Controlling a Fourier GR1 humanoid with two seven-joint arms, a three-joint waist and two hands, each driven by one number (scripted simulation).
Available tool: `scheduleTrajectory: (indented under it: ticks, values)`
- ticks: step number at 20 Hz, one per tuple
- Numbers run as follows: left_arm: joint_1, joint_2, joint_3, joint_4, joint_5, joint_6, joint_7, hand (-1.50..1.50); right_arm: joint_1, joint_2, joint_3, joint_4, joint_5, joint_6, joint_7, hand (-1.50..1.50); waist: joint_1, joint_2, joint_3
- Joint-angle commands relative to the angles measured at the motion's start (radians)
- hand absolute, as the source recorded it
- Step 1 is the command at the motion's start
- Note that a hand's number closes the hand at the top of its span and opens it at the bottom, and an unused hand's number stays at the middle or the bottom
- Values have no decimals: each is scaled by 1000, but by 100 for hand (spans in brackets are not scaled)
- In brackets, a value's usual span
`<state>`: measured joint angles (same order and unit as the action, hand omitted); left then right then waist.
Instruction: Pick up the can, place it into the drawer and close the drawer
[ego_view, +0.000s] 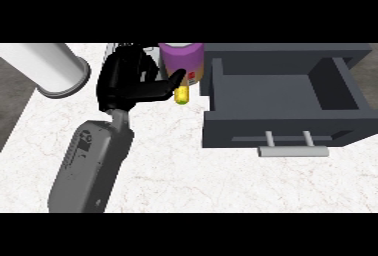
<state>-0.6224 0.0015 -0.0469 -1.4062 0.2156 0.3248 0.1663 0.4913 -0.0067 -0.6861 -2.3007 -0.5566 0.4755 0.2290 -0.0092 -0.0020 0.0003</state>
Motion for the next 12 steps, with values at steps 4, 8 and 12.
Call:
scheduleTrajectory:
  ticks: [4,8,12]
  values:
    - [-185,-1,-55,88,11,121,56,150,-47,-8,-6,-40,-31,-48,67,-150,-5,2,0]
    - [-270,-1,-69,156,24,166,46,150,-11,6,46,-5,14,-30,16,-150,-8,3,0]
    - [-421,-1,-80,292,54,249,35,150,-28,6,32,12,25,-8,8,-150,-19,4,0]
